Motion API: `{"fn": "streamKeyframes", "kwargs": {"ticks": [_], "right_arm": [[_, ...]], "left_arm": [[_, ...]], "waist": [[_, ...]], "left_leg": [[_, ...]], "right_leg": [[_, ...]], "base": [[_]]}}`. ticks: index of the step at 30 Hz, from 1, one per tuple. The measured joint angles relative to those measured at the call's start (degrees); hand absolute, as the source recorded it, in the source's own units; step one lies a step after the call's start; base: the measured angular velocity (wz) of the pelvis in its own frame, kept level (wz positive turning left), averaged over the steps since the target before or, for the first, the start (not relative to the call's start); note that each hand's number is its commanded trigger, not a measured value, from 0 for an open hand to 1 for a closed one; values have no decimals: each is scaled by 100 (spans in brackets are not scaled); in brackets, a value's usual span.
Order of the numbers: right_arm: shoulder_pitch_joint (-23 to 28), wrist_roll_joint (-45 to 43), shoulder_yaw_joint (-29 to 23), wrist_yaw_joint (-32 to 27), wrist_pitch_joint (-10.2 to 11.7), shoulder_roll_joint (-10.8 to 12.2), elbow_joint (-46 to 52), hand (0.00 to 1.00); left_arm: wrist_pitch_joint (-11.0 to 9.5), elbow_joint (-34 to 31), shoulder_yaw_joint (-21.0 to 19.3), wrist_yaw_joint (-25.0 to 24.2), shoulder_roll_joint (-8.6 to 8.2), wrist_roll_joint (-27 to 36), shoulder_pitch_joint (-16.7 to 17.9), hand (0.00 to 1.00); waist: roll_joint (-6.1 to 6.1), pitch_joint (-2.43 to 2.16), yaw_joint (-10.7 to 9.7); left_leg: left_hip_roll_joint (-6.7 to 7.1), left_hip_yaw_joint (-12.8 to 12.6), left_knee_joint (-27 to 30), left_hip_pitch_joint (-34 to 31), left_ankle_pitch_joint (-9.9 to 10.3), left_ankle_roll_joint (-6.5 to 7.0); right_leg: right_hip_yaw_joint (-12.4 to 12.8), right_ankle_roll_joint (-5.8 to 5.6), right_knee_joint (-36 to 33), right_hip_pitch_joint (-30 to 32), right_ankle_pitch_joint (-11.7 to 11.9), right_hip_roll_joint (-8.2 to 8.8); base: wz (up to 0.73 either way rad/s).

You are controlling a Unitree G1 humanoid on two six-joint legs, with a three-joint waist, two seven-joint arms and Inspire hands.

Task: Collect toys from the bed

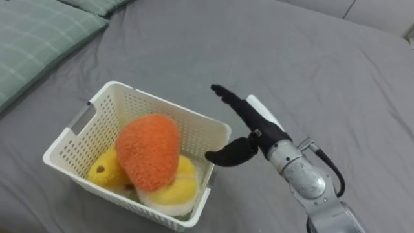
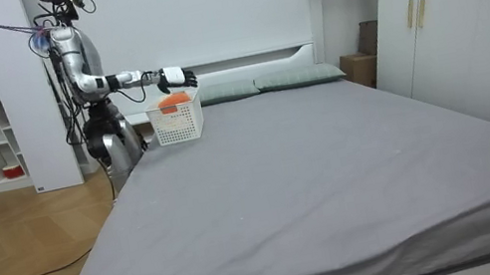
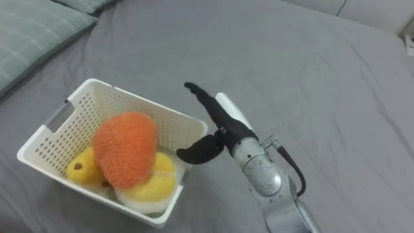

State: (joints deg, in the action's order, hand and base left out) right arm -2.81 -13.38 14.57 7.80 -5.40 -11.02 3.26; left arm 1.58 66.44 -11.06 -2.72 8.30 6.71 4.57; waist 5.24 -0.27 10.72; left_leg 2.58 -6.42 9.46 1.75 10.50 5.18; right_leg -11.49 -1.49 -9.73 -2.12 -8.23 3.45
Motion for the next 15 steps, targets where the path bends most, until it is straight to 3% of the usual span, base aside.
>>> {"fn": "streamKeyframes", "kwargs": {"ticks": [3,9,13,15], "right_arm": [[103,5,-233,-118,86,-5,21,0],[367,63,-874,-365,86,-14,193,0],[436,942,-1207,-606,100,-30,254,0],[465,1112,-1323,-692,115,-29,254,0]], "left_arm": [[-1,-2,-2,-4,9,-16,-1,0],[34,1,-5,7,-4,1,82,0],[58,14,-4,148,-34,8,124,0],[67,47,-9,212,-53,-4,137,0]], "waist": [[-40,7,-257],[-102,17,-444],[-149,12,-584],[-182,33,-675]], "left_leg": [[-2,-21,-18,64,1,0],[-29,-179,-122,183,5,-2],[-49,-233,-122,232,5,-2],[-56,-259,-123,247,5,-3]], "right_leg": [[32,-3,6,-68,2,-6],[212,0,-5,-78,16,-47],[222,9,1,-83,34,-58],[262,12,5,-89,42,-67]], "base": [[-3],[-15],[-5],[-7]]}}
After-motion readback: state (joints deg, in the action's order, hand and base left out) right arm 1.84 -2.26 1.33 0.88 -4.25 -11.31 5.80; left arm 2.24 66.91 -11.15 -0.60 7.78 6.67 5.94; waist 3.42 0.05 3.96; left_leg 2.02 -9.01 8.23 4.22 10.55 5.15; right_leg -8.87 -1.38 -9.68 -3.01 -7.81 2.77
